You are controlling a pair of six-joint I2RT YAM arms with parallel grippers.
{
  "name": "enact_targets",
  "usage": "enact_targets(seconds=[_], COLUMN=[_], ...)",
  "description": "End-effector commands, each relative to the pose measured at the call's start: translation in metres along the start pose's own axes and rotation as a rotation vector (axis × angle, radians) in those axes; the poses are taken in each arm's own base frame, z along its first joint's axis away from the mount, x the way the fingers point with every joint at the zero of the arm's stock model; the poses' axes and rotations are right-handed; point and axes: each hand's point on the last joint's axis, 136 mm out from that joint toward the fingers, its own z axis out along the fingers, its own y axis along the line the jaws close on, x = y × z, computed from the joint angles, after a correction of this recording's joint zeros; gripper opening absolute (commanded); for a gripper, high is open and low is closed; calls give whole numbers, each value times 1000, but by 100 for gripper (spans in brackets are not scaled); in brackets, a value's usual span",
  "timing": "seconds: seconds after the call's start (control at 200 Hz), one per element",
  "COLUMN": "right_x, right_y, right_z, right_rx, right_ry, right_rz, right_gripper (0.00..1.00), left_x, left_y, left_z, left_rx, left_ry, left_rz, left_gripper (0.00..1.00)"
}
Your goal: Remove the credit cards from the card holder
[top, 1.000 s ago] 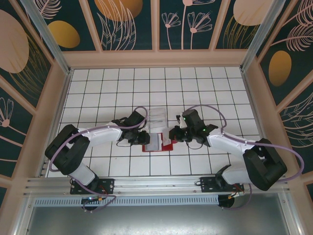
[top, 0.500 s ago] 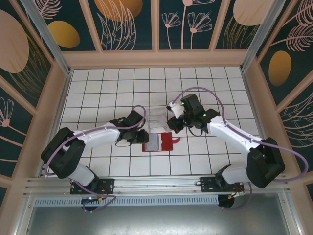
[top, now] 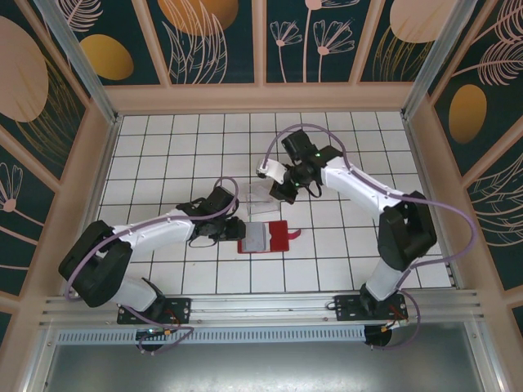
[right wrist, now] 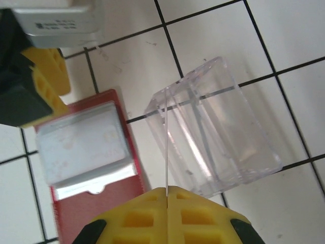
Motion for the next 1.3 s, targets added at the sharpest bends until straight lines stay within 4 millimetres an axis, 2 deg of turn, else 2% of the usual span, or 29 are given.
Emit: enact_targets(seconds=[0.0, 0.18, 0.4, 0.665, 0.821, 1.121, 1.296], right_x=[1, -3, -19, -22, -15, -3, 0], right_y=[-14, -35, -53, -51, -47, -55, -62], right_z=[-4, 5, 17, 31, 36, 55, 57], right_rx=[4, 4, -10, -73, -97, -77, -52], right_ry=[61, 117, 130, 139, 154, 216, 236], right_rz=[-106, -157, -203, -232, -239, -251, -245], right_gripper=[0, 0, 0, 0, 0, 0, 0], left_x=[4, 3, 1, -1, 0, -1, -1], left_y=[7, 10, 9, 9, 9, 9, 9], left_z=[-4, -5, -3, -5, -4, -4, -6], left_rx=[-32, -45, -50, -54, -56, -54, -56], left_ry=[-5, -12, -13, -18, -15, -15, -18], left_rz=[-16, -21, -26, -30, -31, -29, -25], left_gripper=[31, 31, 31, 31, 31, 31, 31])
